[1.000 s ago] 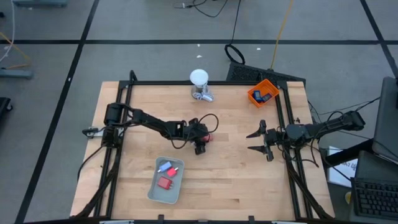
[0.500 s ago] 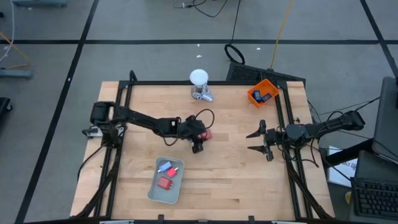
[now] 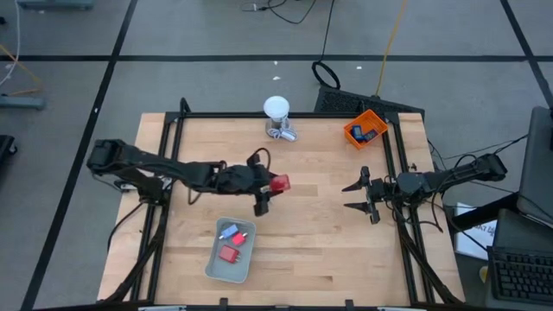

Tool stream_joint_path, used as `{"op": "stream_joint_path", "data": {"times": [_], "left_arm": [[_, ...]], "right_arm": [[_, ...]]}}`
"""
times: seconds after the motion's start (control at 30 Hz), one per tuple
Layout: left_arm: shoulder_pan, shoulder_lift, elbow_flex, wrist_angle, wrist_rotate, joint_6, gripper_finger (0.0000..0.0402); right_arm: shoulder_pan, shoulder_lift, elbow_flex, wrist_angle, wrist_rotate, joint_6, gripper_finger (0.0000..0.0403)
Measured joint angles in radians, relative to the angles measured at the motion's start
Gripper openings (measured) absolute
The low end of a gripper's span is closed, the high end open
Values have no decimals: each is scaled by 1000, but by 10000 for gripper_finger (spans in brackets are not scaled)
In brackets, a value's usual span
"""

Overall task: Pick & Place Office items
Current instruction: Put the red charger adapter into the gray bin

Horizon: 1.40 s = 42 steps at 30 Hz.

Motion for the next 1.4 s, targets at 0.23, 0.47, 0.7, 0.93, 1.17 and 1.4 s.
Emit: {"op": "stream_joint_path", "data": {"times": [0.23,0.47,0.7,0.93,1.17,1.4], "left_arm": [[-39,-89,-92,123,-32,17,213],[-37,-200,-344,326,-91,-99,213],[-73,-306,-525,461,-135,-170,218],[-138,-402,-632,545,-136,-230,214],[-246,-433,-644,569,-172,-225,214],[-335,-433,-644,585,-186,-230,217]], "right_arm": [[0,0,0,0,0,0,220],[0,0,0,1,0,0,220],[0,0,0,1,0,0,220],[0,0,0,1,0,0,220],[0,0,0,1,0,0,220],[0,0,0,1,0,0,220]]}}
